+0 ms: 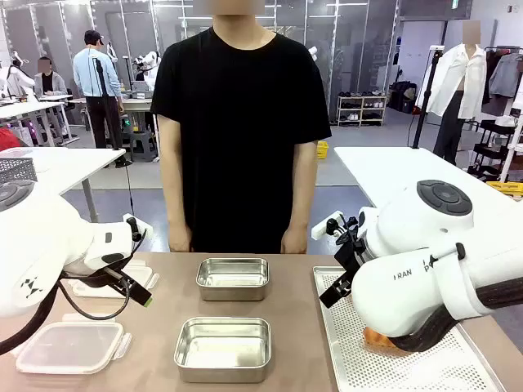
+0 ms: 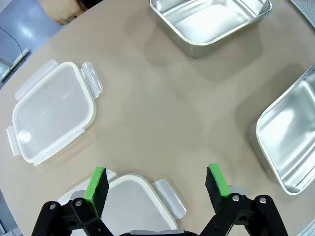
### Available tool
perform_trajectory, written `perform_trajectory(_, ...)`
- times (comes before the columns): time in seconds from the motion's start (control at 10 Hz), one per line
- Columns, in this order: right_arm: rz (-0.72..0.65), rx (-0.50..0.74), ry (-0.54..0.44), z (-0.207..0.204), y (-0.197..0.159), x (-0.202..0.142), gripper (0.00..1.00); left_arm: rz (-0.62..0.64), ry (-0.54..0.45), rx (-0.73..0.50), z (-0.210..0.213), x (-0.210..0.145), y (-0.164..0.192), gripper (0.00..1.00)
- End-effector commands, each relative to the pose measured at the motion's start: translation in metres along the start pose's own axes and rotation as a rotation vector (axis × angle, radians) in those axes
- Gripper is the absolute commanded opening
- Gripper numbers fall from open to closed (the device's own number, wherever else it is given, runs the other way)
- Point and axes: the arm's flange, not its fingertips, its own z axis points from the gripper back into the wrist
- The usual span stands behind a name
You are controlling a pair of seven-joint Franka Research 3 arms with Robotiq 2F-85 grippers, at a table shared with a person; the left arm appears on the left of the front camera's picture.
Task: Place the bread into the airtight container.
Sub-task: Pick up a Butter Roll and place it into an empty Airtight Container.
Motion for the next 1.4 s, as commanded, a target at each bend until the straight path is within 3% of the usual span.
perform_trajectory(0.0,0.0,0.0,0.0,0.0,0.0,0.0,1.0,-0.001,0.0,0.0,0.0,0.0,0.0,1.0)
perform_trajectory(0.9,0.008,-0.002,0.001,0.0,0.0,0.0,1.0,-0.001,0.0,0.0,0.0,0.0,-0.001,1.0)
perform_trajectory(1.0,0.022,0.008,0.009,0.02,-0.01,0.008,1.0,-0.069,0.066,0.069,0.016,0.016,0.006,1.0)
perform_trajectory(1.3,-0.012,0.129,0.021,0.105,-0.056,0.041,1.0,0.001,0.042,-0.042,0.099,0.057,0.039,1.0)
